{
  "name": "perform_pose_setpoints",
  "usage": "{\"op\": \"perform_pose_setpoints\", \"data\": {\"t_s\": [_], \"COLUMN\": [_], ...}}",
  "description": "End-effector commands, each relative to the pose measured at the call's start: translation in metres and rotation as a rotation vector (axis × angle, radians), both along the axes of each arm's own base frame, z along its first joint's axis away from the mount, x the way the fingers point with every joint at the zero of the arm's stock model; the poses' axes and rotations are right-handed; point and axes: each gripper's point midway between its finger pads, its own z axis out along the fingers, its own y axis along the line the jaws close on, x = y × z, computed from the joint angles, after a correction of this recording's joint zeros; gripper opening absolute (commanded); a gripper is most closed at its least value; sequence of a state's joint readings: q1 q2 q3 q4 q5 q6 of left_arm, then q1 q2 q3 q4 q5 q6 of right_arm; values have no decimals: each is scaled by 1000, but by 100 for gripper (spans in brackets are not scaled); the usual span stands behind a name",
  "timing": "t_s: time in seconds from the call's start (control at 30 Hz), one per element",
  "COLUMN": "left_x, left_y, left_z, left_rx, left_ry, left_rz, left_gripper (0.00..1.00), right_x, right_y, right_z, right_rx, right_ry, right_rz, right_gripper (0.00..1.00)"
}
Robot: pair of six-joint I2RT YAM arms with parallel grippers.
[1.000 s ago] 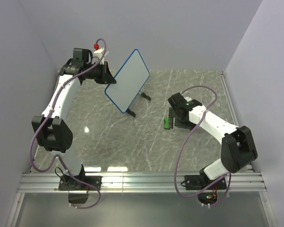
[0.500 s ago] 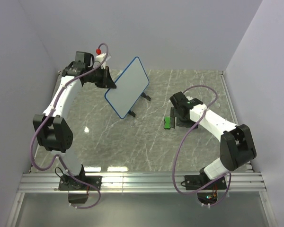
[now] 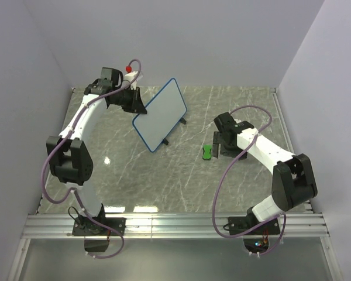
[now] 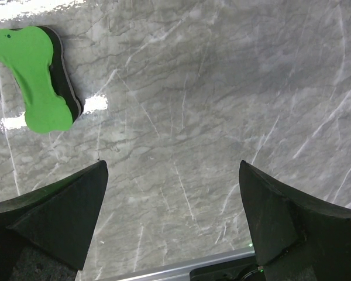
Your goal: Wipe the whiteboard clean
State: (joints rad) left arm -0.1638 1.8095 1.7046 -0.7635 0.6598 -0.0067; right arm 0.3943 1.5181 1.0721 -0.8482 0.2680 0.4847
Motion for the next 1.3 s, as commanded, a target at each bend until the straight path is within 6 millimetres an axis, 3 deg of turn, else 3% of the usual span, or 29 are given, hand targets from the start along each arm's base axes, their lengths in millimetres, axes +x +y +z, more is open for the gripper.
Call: {"op": "perform_pose_setpoints", "data": {"t_s": [0.0, 0.17, 0.27, 0.47, 0.57, 0.63, 0.73, 0.8, 0.83, 0.87, 0.93, 1.0, 1.03, 1.07, 1.1, 1.13, 1.17, 1.2, 1.27], "left_x": [20, 39, 51, 65, 72, 77, 83, 83, 79, 74, 56, 31, 20, 7, -11, -18, -34, -53, -78], "left_y": [2, 16, 24, 35, 46, 61, 94, 138, 151, 169, 183, 187, 181, 169, 163, 157, 153, 146, 141], "left_z": [9, -6, -8, 4, 13, 27, 50, 66, 62, 61, 50, 31, 22, 33, 5, 6, 21, -4, -8], "left_rx": [27, 87, 122, 154, 164, 147, 114, 158, 157, 181, 202, 245, 243, 186, 177, 141, 97, 82, 48], "left_ry": [-102, -63, -53, -77, -90, -103, -124, -157, -131, -132, -111, -62, -31, -60, -1, -18, -65, -6, -24], "left_rz": [16, 145, 212, 304, 371, 437, 587, 788, 866, 940, 977, 976, 946, 900, 877, 864, 860, 845, 836], "left_gripper": [1, 25, 51, 57, 68, 74, 95, 100, 99, 100, 99, 99, 99, 98, 98, 98, 99, 99, 99], "right_x": [3, 4, 6, 10, 12, 13, 14, 18, 21, 27, 30, 35, 34, 34, 35, 35, 34, 34, 26], "right_y": [-1, 1, 3, 4, 5, 6, 6, 14, 19, 27, 50, 67, 77, 81, 84, 86, 87, 90, 94], "right_z": [0, 0, 0, 4, 4, 6, 9, 15, 21, 30, 62, 106, 123, 148, 164, 178, 190, 213, 241], "right_rx": [10, 13, 17, 21, 21, 22, 25, 69, 100, 142, 284, 394, 456, 497, 526, 545, 565, 593, 642], "right_ry": [-21, -16, -13, -18, -18, -22, -32, -54, -72, -113, -208, -355, -396, -481, -521, -555, -579, -621, -666], "right_rz": [-3, -2, 0, -1, -1, -5, -6, 13, 25, 53, 123, 190, 229, 245, 256, 261, 262, 274, 309], "right_gripper": [100, 100, 100, 100, 100, 100, 100, 100, 100, 100, 100, 100, 100, 100, 100, 100, 100, 100, 100]}}
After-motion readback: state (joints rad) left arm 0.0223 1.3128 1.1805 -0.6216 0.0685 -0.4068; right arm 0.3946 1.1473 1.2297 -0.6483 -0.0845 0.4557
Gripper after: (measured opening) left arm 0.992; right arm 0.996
